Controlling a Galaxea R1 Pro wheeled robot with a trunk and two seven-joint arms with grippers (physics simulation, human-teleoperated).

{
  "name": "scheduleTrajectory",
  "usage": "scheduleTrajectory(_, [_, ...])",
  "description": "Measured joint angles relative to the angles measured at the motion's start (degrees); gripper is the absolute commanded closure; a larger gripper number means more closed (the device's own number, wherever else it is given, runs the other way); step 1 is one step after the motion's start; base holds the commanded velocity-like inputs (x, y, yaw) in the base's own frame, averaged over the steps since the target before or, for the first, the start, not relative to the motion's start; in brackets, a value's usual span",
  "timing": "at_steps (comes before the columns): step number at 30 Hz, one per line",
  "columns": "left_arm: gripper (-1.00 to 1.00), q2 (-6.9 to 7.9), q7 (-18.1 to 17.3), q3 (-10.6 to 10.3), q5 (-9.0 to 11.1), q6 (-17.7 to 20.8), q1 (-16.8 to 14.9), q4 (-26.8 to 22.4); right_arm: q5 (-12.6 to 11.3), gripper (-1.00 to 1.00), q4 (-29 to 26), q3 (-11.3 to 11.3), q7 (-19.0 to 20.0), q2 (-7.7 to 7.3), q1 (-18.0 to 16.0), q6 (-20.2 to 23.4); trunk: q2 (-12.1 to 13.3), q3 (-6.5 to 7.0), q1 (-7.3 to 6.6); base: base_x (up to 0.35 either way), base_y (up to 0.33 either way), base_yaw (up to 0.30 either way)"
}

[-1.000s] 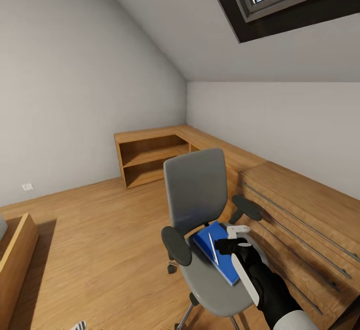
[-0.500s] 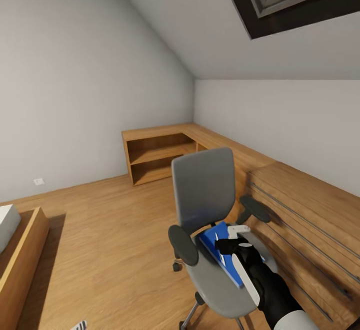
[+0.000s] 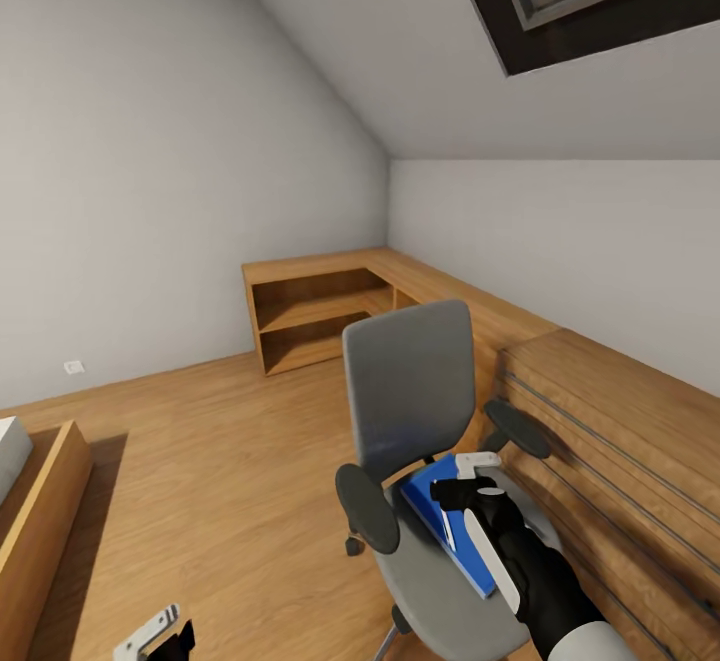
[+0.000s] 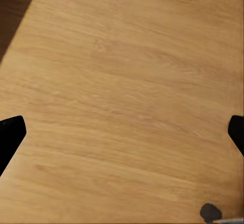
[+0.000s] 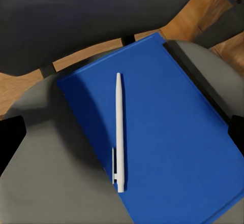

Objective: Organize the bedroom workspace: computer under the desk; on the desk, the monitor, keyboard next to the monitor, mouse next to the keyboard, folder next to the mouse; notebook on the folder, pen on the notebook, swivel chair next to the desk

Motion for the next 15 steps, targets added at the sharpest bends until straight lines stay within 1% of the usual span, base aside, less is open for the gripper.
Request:
scheduleTrajectory(2, [-1.00, 0.03, -0.01, 0.02, 0.19, 0.64, 0.00, -2.07, 0.00, -1.00, 0.03, -0.03, 0.00, 0.00, 0.00, -0.03, 0.00, 0.00, 0.00, 0.002, 0.000, 0.000])
scheduleTrajectory(4, [-1.00, 0.10, -0.02, 0.08, 0.40, 2.26, 0.00, -4.31, 0.00, -1.00, 0.22, -0.05, 0.00, -0.03, 0.00, -0.04, -0.79, -0.35, 0.43, 0.001, 0.000, 0.000])
scheduleTrajectory(5, [-1.00, 0.13, -0.04, 0.16, 0.55, 4.16, 0.00, -6.07, 0.00, -1.00, 0.44, -0.06, 0.00, -0.05, 0.00, -0.05, -1.19, -0.53, 0.65, 0.000, 0.000, 0.000])
scheduleTrajectory(6, [-1.00, 0.16, 0.02, 0.27, 0.49, 8.89, -0.01, -9.84, 0.01, -1.00, 0.66, -0.07, 0.00, -0.07, 0.00, -0.05, -1.59, -0.71, 0.87, 0.000, 0.000, 0.000])
scheduleTrajectory(7, [-1.00, 0.17, 0.06, 0.30, 0.48, 10.76, 0.00, -11.47, 0.00, -1.00, 0.71, -0.07, 0.00, -0.08, 0.00, -0.06, -1.99, -0.89, 1.09, 0.000, 0.000, 0.000])
scheduleTrajectory(8, [-1.00, 0.18, 0.18, 0.33, 0.42, 14.21, 0.00, -14.47, 0.01, -1.00, 0.77, -0.07, 0.00, -0.08, 0.00, -0.06, -2.39, -1.07, 1.31, 0.000, 0.000, 0.000])
scheduleTrajectory(9, [-1.00, 0.18, 0.23, 0.35, 0.40, 15.94, 0.00, -16.04, 0.00, -1.00, 0.79, -0.07, 0.00, -0.08, 0.00, -0.06, -2.79, -1.25, 1.53, 0.000, 0.000, 0.000])
scheduleTrajectory(10, [-1.00, 0.17, 0.31, 0.39, 0.35, 18.90, 0.00, -18.80, 0.00, -1.00, 0.83, -0.08, 0.00, -0.09, 0.00, -0.06, -3.19, -1.43, 1.75, 0.000, 0.000, 0.000])
scheduleTrajectory(12, [-1.00, 0.16, 0.39, 0.49, 0.34, 21.50, 0.01, -21.68, 0.00, -1.00, 0.85, -0.08, 0.00, -0.09, 0.00, -0.06, -4.00, -1.79, 2.19, 0.000, 0.000, 0.000])
scheduleTrajectory(14, [-1.00, 0.08, 0.61, 1.05, 0.36, 25.35, 0.00, -27.19, 0.00, -1.00, 0.87, -0.08, 0.00, -0.09, 0.00, -0.06, -4.80, -2.15, 2.63, 0.000, 0.000, 0.000])
scheduleTrajectory(15, [-1.00, 0.05, 0.70, 1.32, 0.37, 26.30, 0.01, -28.45, 0.00, -1.00, 0.87, -0.08, 0.00, -0.09, 0.00, -0.06, -5.20, -2.33, 2.85, 0.000, 0.000, 0.000])
